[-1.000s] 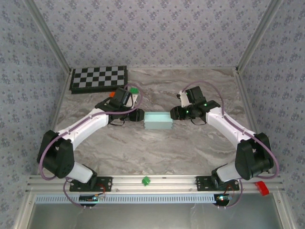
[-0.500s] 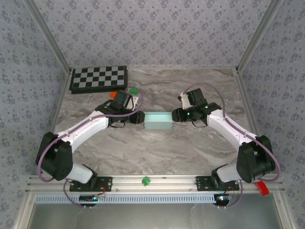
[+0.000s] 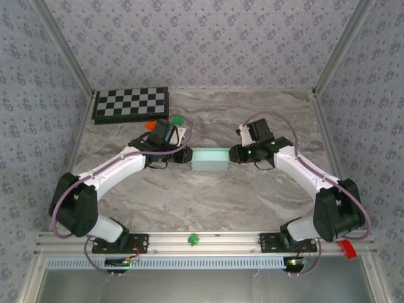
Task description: Fold the paper box
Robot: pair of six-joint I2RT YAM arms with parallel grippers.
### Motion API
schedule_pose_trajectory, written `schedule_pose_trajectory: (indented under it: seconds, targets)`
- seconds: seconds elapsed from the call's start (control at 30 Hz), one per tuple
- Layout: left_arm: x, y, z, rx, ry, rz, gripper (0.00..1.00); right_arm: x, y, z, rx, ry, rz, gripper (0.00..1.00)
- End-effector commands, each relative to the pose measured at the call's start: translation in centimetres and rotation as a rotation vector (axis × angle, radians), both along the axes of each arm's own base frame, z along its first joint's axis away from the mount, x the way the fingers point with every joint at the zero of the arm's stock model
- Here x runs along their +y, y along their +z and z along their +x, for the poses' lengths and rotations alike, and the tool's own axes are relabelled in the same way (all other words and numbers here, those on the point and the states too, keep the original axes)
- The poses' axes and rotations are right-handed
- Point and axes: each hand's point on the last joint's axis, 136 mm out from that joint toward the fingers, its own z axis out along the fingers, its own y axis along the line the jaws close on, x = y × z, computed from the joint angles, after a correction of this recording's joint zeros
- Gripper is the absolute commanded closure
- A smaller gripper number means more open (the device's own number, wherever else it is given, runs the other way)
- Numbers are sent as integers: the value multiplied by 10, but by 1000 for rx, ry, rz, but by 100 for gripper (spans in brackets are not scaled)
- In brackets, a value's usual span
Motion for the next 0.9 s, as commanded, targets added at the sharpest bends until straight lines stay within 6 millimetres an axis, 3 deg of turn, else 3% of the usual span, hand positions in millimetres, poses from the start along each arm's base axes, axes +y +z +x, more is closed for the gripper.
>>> schedule_pose_trajectory:
  seconds: [0.0, 0.27, 0.87]
  targets:
    - [-7, 3, -2, -3, -30, -12, 75, 6, 5, -2, -2, 10, 24, 74]
    - [-9, 4, -2, -8, -33, -16, 78, 13, 8, -2, 0, 24, 39, 79]
    - [-14, 1, -1, 3, -39, -8, 79, 23, 10, -1, 7, 51, 35, 74]
